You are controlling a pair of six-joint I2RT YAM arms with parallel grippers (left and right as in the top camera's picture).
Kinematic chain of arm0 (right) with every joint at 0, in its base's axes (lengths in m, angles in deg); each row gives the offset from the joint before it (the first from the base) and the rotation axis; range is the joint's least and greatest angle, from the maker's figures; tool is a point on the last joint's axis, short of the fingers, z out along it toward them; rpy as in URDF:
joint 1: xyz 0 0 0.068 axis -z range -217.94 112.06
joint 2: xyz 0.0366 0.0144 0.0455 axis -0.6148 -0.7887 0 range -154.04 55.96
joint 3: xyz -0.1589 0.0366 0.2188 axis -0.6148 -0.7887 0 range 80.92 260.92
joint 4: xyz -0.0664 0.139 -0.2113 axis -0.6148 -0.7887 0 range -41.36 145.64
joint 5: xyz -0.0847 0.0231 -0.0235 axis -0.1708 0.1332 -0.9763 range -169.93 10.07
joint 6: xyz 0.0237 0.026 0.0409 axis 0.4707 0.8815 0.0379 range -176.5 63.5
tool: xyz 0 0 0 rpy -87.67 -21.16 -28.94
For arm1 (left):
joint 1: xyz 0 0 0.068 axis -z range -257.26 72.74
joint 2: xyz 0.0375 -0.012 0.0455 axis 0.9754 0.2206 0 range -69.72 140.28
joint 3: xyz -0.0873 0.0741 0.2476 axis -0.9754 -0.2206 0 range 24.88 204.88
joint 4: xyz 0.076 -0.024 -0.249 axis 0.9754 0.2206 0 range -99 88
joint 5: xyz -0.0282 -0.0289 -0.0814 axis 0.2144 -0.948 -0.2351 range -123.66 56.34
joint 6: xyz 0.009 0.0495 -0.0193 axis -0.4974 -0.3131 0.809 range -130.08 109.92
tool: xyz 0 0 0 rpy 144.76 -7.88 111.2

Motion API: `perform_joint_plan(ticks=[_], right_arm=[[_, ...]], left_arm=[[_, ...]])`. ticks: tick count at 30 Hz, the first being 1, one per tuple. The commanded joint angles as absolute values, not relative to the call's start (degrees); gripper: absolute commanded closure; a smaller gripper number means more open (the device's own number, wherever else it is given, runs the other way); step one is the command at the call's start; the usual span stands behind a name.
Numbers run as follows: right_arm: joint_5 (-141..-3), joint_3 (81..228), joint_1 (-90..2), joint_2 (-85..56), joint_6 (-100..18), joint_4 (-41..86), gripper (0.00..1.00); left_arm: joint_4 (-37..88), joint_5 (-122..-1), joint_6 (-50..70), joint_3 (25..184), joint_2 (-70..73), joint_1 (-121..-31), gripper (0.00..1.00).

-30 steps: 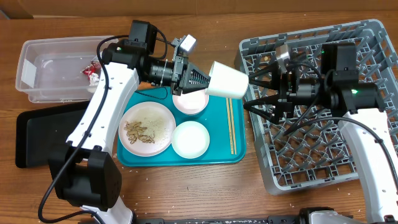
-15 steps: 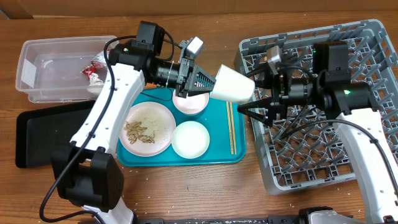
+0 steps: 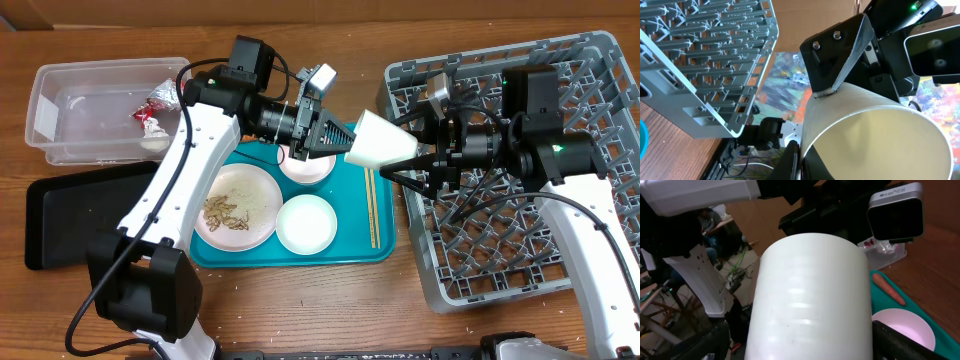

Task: Sort waste into correct bins and load items into the dishwasher
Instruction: 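Grasp the white cup with the right gripper and release the left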

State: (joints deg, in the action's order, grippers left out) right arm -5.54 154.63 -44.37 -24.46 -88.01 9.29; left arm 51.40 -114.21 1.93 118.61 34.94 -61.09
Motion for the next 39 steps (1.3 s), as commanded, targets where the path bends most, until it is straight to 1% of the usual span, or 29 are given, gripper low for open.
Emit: perform_joint_plan(ticks=[1, 9, 17, 24, 30, 32, 34, 36, 38, 39], right_arm=[[-5.6, 155.2, -44.7, -24.5, -88.0, 9.5, 0.11], [-6.4, 155.2, -44.7, -24.5, -88.0, 9.4, 0.19], [-6.8, 155.2, -44.7, -24.5, -88.0, 9.4, 0.22], [-6.8, 155.2, -44.7, -24.5, -88.0, 9.5, 0.32], [-6.8, 155.2, -44.7, -24.5, -88.0, 9.5, 0.32], [-6.9, 155.2, -44.7, -24.5, -88.0, 9.3, 0.32], [-7.5, 155.2, -44.7, -24.5, -88.0, 9.0, 0.32], [-10.4, 155.2, -44.7, -24.5, -87.1, 8.4, 0.32], [-15.3, 155.2, -44.7, -24.5, -83.7, 8.0, 0.32], [-18.0, 155.2, -44.7, -24.5, -82.2, 7.8, 0.33]], left_arm=[[50.2, -114.2, 3.5, 119.4, 35.0, -60.2, 0.96], [48.8, -114.2, 5.4, 119.4, 35.0, -60.1, 0.96], [48.8, -114.2, 5.4, 119.4, 35.0, -60.0, 0.96], [48.6, -114.2, 5.4, 119.4, 35.0, -60.0, 0.96], [47.9, -114.2, 5.4, 119.4, 35.0, -60.0, 0.96], [47.7, -114.0, 5.4, 119.4, 35.0, -60.0, 0.90], [47.7, -112.3, 5.4, 119.4, 35.0, -60.0, 0.71], [47.8, -109.3, 5.4, 119.4, 35.0, -60.0, 0.61], [47.8, -104.5, 5.4, 119.4, 35.0, -60.0, 0.52], [48.0, -101.9, 5.4, 119.4, 35.0, -60.0, 0.50]])
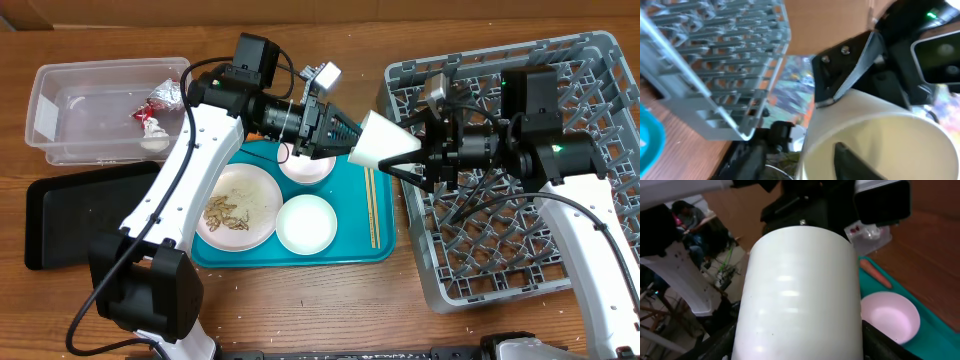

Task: Sort waste into correct bins and load items into the dishwasher
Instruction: 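Grasp the white cup with the right gripper and release the left, then carry the white cup to the rack's right side and set it down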

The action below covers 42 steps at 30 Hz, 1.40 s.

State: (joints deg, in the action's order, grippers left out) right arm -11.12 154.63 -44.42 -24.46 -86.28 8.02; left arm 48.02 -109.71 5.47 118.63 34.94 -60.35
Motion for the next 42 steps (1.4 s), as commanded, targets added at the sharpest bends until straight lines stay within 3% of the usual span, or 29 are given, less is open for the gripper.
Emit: perform_joint_plan(ticks=[1, 13, 18, 25, 32, 42], right_arm=[[-21.2, 155.2, -44.7, -24.5, -80.6, 7.3, 0.35], [-61.5, 157.6, -41.5, -24.4, -58.1, -0.2, 0.45], [-67.7, 163.9, -32.7, -24.4, -53.4, -9.3, 0.47], [-71.0, 170.2, -12.9, -24.5, -48.9, -20.2, 0.48], [-71.5, 170.1, 2.2, -28.4, -48.9, -24.6, 0.48], [-71.5, 169.2, 7.1, -37.0, -49.0, -25.6, 0.48]], left_arm=[[48.2, -99.0, 5.4, 119.4, 35.0, -60.0, 0.49], [62.2, -57.6, 5.4, 119.5, 35.0, -64.0, 0.44], [68.2, -46.7, 5.4, 119.5, 34.5, -67.9, 0.47], [71.8, -34.5, 6.8, 119.5, 32.3, -73.7, 0.52], [71.5, -33.0, 6.9, 119.5, 30.0, -74.3, 0.52], [71.6, -33.2, 6.9, 119.5, 29.9, -74.2, 0.52]])
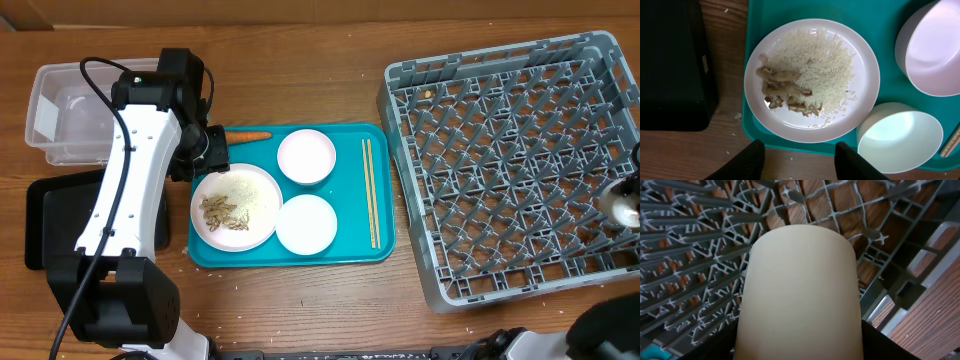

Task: Sort waste into correct bins and load items into the dishwasher
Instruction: 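Carry the white cup to the rack's right side and set it down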

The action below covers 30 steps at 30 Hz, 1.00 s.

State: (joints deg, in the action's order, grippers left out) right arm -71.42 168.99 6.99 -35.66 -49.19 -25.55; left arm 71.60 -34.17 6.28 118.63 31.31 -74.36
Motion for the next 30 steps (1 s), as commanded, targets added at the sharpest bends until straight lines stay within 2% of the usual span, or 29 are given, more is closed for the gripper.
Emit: perform_joint_plan(ticks=[1, 10, 13, 16, 18, 30], right_arm=[[-71.5, 168.8, 7.1, -37.5, -49.0, -25.6, 0.48], [-71.5, 161.5, 7.1, -38.6, -49.0, -20.9, 0.46], [-71.5, 160.7, 7.1, -38.6, -49.0, -20.3, 0.29], [-71.3, 160.7, 7.1, -38.6, -49.0, -20.0, 0.18], [-71.3, 160.7, 7.1, -38.6, -49.0, -19.8, 0.14], [-67.6, 160.7, 7.1, -38.6, -49.0, -19.3, 0.14]], left_arm=[[71.6, -33.2, 6.9, 119.5, 29.9, -74.2, 0.52], [71.8, -33.3, 6.8, 119.5, 29.9, -74.2, 0.53], [71.8, -33.3, 6.9, 119.5, 29.9, -74.2, 0.52], [71.8, -33.4, 6.9, 119.5, 29.9, -74.2, 0.52], [71.8, -33.7, 6.9, 119.5, 29.9, -74.2, 0.52], [71.9, -33.7, 6.9, 119.5, 29.9, -74.2, 0.52]])
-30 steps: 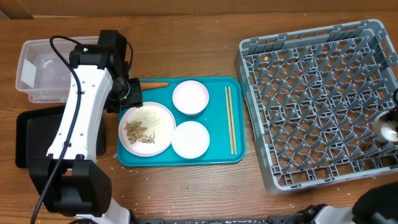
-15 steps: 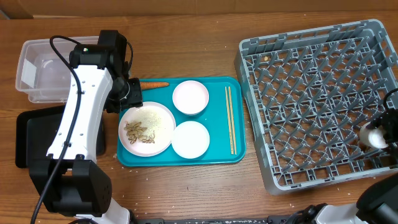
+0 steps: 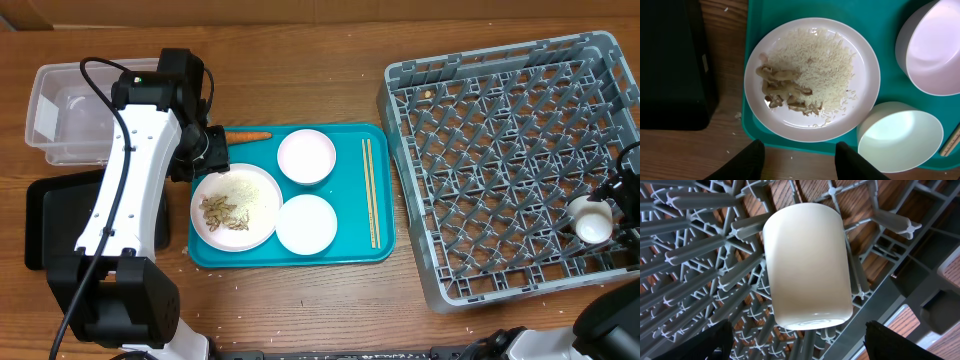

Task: Sort waste into correct bins and load items into the dishwasher
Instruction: 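Carry the white cup to the rack's right side and set it down, then reach the right gripper to the pink bowl and grasp its rim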

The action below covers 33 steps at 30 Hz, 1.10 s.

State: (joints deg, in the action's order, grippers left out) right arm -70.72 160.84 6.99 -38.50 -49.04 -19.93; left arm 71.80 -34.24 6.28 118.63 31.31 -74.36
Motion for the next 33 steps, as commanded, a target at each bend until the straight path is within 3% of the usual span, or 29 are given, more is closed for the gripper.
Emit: perform_joint_plan(ticks=[1, 14, 23, 27, 33], right_arm=[[-66.8, 160.7, 7.1, -38.6, -49.0, -19.1, 0.14], [-44.8, 170.3, 2.2, -34.0, -57.2, -21.0, 0.18], [-43.5, 172.0, -25.2, -29.3, -59.9, -15.6, 0.16], [-53.4, 171.9, -43.3, -32.0, -59.5, -9.0, 0.19], [-65.5, 171.9, -57.8, -38.4, -54.2, -1.4, 0.20]], left_arm=[[71.9, -33.8, 6.9, 119.5, 29.9, -74.2, 0.51], [71.9, -36.8, 6.8, 119.5, 29.9, -73.8, 0.50], [71.3, -38.0, 6.9, 119.5, 29.9, -73.8, 0.48], [71.4, -38.0, 6.9, 119.5, 29.9, -73.8, 0.47], [71.3, -38.0, 6.9, 119.5, 29.9, -73.8, 0.46]])
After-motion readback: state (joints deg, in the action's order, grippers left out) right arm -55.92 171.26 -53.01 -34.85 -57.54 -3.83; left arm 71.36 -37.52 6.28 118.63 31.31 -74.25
